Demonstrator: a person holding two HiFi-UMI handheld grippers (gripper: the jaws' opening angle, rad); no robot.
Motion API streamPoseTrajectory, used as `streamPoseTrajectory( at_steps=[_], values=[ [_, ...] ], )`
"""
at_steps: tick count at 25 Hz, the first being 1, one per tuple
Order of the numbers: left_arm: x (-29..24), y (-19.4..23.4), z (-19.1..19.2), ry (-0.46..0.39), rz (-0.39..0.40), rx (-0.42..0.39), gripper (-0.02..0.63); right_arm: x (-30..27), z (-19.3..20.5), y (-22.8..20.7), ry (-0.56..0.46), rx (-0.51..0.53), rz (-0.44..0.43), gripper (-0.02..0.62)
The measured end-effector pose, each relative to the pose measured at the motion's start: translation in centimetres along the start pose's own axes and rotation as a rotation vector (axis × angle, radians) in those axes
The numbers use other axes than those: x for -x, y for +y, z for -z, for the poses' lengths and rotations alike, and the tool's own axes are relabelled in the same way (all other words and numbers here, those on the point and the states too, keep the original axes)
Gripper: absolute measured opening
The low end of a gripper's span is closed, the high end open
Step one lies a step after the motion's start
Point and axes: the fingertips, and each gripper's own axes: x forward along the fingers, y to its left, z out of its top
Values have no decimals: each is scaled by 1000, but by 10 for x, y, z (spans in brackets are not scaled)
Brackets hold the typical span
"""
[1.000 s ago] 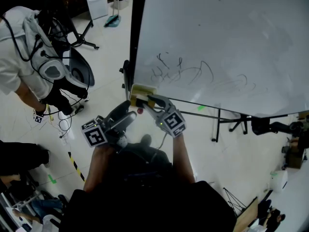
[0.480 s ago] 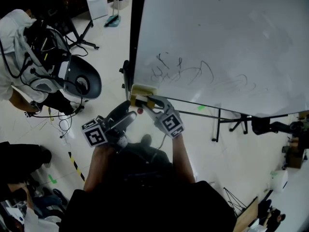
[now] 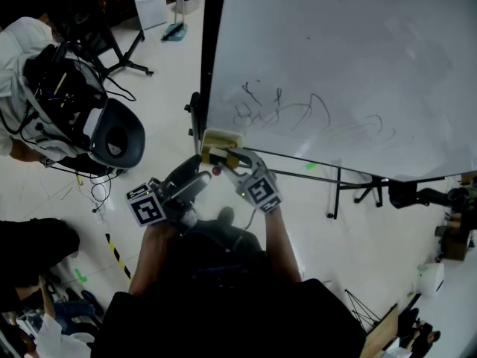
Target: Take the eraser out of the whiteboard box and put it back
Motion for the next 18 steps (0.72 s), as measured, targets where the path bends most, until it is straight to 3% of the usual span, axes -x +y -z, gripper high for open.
streamPoseTrajectory(
  at_steps=[10,18],
  values=[
    [-5,-4,3,17,7,1,428,4,-2,-3,-4,-41,22,199],
    [-9,-3,8,27,7,-2,428,22,-18,-23,-150,-237,30,199]
  ],
)
